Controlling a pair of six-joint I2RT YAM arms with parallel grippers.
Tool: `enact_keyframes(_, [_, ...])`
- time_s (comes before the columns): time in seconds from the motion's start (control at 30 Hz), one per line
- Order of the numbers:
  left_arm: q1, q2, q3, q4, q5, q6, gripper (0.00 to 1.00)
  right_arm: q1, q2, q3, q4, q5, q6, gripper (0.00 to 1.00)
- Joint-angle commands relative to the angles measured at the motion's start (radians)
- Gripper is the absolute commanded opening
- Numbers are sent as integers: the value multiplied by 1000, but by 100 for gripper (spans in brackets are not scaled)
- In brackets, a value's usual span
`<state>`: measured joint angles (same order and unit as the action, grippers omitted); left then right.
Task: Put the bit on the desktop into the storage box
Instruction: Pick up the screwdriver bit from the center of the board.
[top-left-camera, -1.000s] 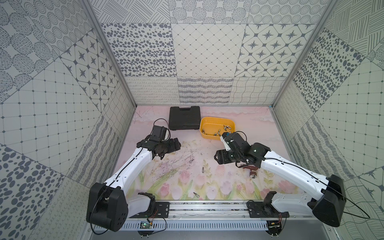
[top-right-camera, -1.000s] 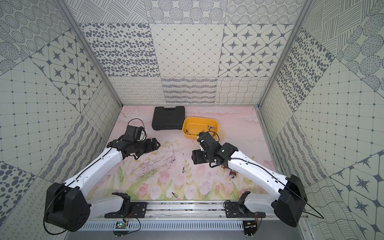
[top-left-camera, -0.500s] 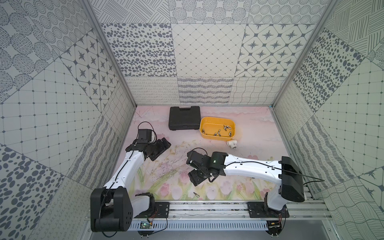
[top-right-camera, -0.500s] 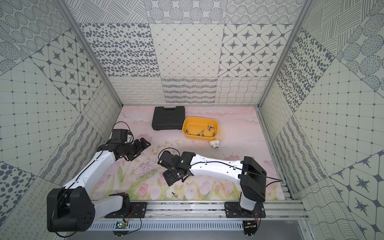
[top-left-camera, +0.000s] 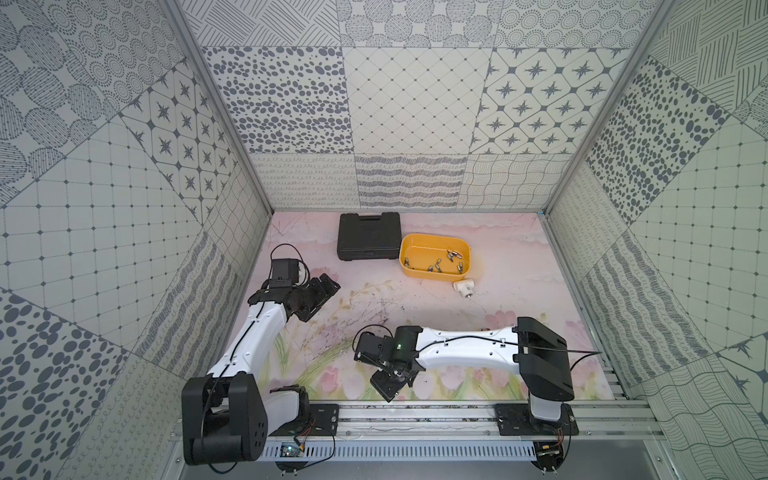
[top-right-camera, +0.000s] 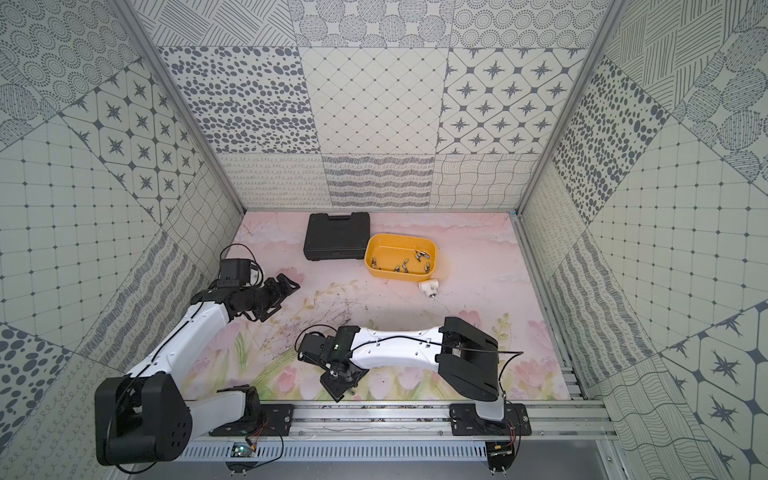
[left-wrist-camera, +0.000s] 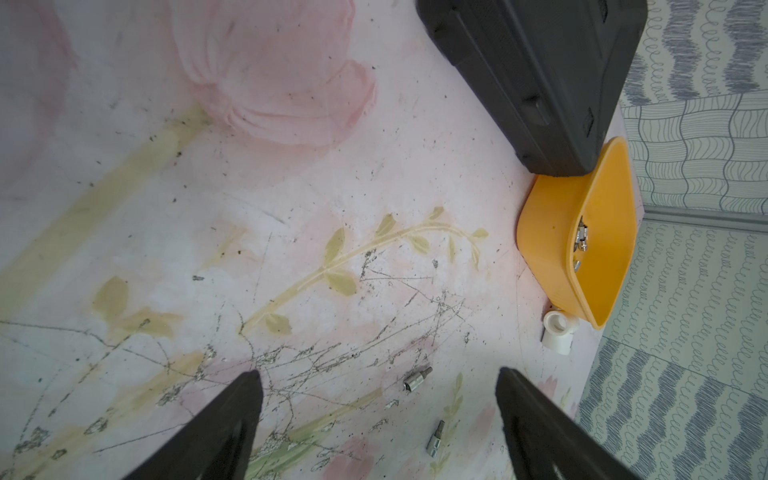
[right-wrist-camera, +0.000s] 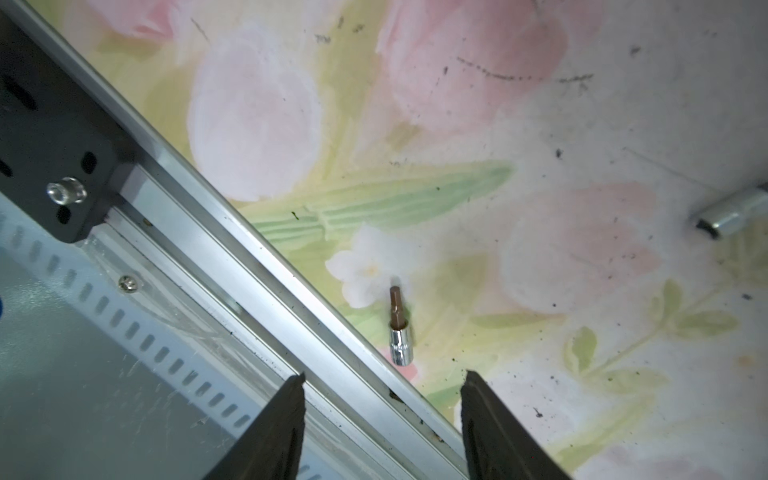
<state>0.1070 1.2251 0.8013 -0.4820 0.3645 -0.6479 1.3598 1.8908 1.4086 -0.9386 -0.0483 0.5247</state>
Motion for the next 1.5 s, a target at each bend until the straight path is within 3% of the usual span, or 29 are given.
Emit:
enact_keyframes(0.0, [6,1,-2,22,42,-2,93,8,27,32,-32,7,-15,59])
enact_keyframes(1.47, [6,19,-11,60,80,-10,94,12,269,197,-200,-15,-105,31])
